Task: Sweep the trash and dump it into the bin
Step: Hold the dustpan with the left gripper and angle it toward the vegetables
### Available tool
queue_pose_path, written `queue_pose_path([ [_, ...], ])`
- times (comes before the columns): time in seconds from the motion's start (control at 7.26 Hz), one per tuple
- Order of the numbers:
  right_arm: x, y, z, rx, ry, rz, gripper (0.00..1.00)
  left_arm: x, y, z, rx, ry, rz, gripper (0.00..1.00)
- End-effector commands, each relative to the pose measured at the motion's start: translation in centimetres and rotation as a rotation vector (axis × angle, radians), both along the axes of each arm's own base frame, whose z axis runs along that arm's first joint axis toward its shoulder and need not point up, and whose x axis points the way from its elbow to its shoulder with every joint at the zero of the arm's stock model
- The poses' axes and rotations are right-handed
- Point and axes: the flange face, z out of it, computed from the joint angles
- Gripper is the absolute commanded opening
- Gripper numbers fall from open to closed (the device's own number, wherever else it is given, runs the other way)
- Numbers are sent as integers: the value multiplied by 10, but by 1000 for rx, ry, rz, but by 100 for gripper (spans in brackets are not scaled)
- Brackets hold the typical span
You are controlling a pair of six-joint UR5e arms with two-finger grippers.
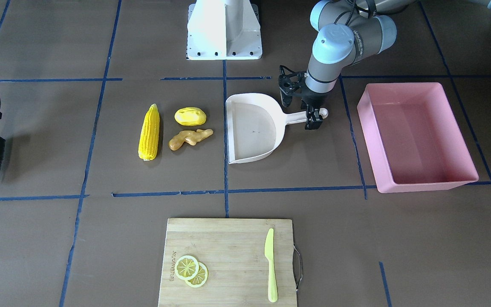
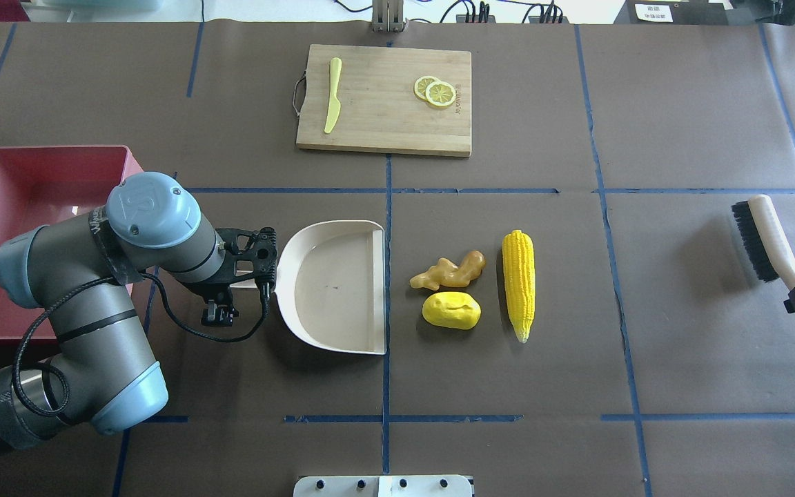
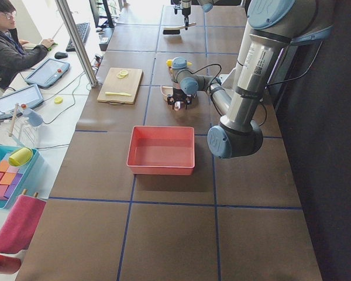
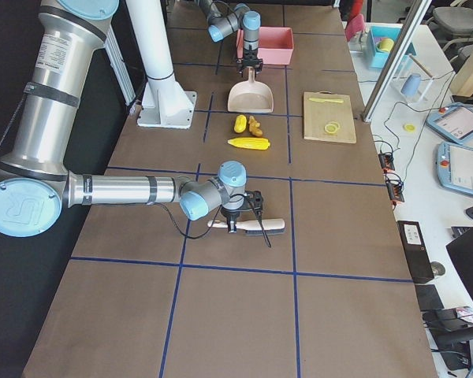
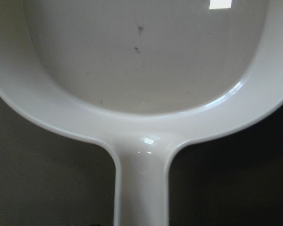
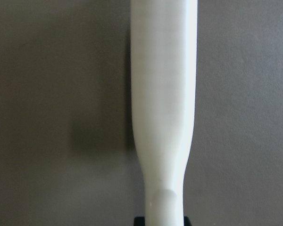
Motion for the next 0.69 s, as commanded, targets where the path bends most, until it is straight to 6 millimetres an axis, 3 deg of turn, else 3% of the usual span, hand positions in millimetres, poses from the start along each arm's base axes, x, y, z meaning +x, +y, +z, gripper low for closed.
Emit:
queue_pose_path([
  [0.0, 0, 0, 0, 1, 0, -1, 0, -5, -3, -1, -21, -34, -9, 37],
  [0.28, 0, 0, 0, 1, 0, -1, 0, -17, -10, -11, -14, -24, -30, 9],
  [0.55, 0, 0, 0, 1, 1, 0, 0, -25, -18, -15, 27, -20, -9, 3],
])
